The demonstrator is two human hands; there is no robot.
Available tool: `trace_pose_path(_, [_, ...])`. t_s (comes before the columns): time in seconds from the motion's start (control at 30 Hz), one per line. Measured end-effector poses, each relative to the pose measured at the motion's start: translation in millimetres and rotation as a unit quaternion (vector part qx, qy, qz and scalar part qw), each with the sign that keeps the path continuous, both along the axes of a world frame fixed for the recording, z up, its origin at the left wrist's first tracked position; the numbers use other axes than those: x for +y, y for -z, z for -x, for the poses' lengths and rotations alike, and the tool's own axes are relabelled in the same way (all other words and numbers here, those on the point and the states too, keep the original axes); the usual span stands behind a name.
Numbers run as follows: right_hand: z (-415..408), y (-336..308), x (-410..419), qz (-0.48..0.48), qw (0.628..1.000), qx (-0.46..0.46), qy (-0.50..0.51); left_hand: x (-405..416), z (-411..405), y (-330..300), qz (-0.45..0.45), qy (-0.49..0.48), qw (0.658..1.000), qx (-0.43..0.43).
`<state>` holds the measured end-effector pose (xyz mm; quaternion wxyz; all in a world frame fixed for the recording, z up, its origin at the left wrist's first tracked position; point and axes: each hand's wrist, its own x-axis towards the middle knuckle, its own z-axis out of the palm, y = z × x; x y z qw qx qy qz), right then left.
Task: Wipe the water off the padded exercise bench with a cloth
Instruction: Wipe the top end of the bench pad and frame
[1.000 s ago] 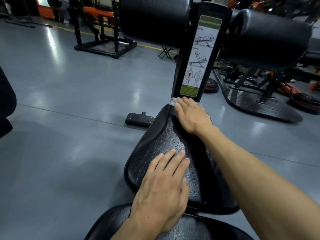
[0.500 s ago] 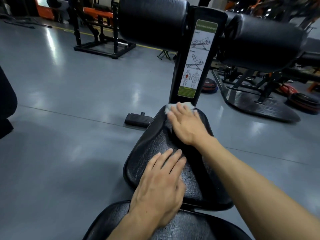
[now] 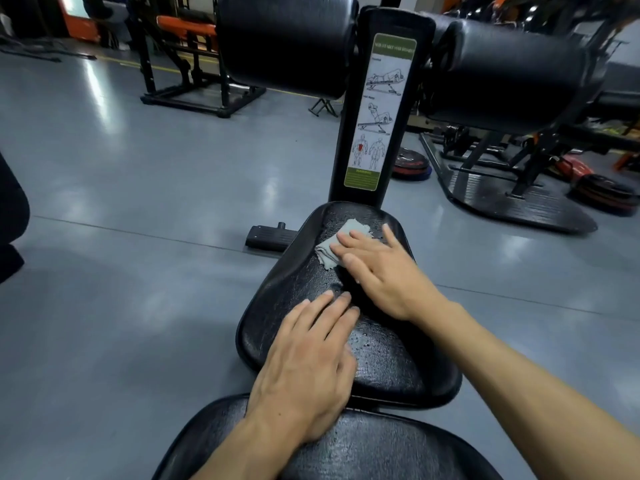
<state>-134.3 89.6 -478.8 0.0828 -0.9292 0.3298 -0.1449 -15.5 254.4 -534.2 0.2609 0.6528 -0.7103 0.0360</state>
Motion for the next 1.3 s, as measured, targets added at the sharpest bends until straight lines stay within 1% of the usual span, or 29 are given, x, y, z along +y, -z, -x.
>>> trace_pose_path(0.03, [7,0,-10,-0.005,1.000,-0.013,0.014,0,0,0,0.000,0.000,1.000,0.002])
trace_pose_path(0.1, [17,0,-29,-0.021,0.993,-0.037,0.106,1,0,0,-0.004,0.001,1.000,0.008])
trace_pose_path(0.13, [18,1,-31,-0.027,0.988,-0.031,0.148,1,0,0,-0.007,0.001,1.000,0.010])
trace_pose_path(0.17, [18,3,-28,-0.026,0.986,-0.021,0.164,1,0,0,-0.007,0.001,1.000,0.011])
trace_pose_path(0.2, [16,6,-21,-0.015,0.988,-0.014,0.153,1,0,0,-0.006,0.001,1.000,0.009])
trace_pose_path(0.27, [16,10,2,0.003,0.998,-0.019,0.068,1,0,0,-0.004,-0.001,1.000,0.001])
trace_pose_path(0.33, [27,14,12,0.004,1.000,0.008,-0.012,-1,0,1,-0.002,-0.001,1.000,-0.002])
trace_pose_path(0.37, [32,16,9,0.007,0.999,0.023,-0.021,-1,0,2,-0.002,0.000,1.000,0.000])
trace_pose_path(0.4, [37,16,3,0.006,1.000,0.025,-0.002,-1,1,2,-0.002,0.000,1.000,0.003])
trace_pose_path(0.5, [40,13,-13,-0.028,0.991,-0.003,0.131,0,1,2,-0.005,-0.001,1.000,0.008])
trace_pose_path(0.53, [38,12,-10,-0.031,0.990,0.001,0.138,1,1,1,-0.005,-0.001,1.000,0.007])
trace_pose_path(0.57, [34,11,-2,-0.024,0.993,0.004,0.116,1,1,2,-0.007,-0.001,1.000,0.007])
trace_pose_path(0.63, [34,11,20,-0.019,1.000,0.007,0.017,1,0,2,-0.008,0.000,1.000,0.008])
trace_pose_path(0.67, [37,13,28,-0.021,0.999,0.022,-0.028,0,1,2,-0.007,0.000,1.000,0.008])
trace_pose_path(0.7, [42,15,30,-0.018,0.998,0.040,-0.052,-1,1,3,-0.005,0.001,1.000,0.009])
trace_pose_path(0.73, [45,14,27,-0.015,0.998,0.046,-0.047,-1,0,3,-0.002,0.001,1.000,0.010])
trace_pose_path(0.83, [47,14,14,-0.014,0.996,0.019,0.082,-2,1,4,0.006,0.001,1.000,0.012])
trace_pose_path(0.87, [44,14,18,-0.012,0.994,0.018,0.105,-2,1,5,0.005,0.001,1.000,0.011])
trace_pose_path(0.9, [40,15,28,-0.006,0.995,0.014,0.100,-1,1,5,0.004,0.001,1.000,0.010])
trace_pose_path(0.97, [39,20,51,0.005,0.999,0.003,0.033,-1,0,5,0.007,0.002,1.000,0.011])
trace_pose_path(1.03, [49,24,57,0.018,0.999,0.011,-0.025,-1,0,4,0.015,0.003,1.000,0.014])
trace_pose_path(1.07, [55,21,50,0.021,0.999,0.016,-0.020,-1,0,4,0.018,0.003,1.000,0.014])
trace_pose_path(1.17, [62,13,24,0.008,0.996,0.009,0.093,0,0,3,0.015,0.003,1.000,0.019])
trace_pose_path(1.2, [60,13,26,0.004,0.994,0.006,0.107,0,0,3,0.013,0.003,1.000,0.019])
trace_pose_path(1.23, [57,14,36,0.005,0.995,-0.002,0.098,0,0,3,0.011,0.003,1.000,0.019])
trace_pose_path(1.3, [57,23,62,0.018,0.999,-0.019,0.036,-1,0,3,0.009,0.003,1.000,0.018])
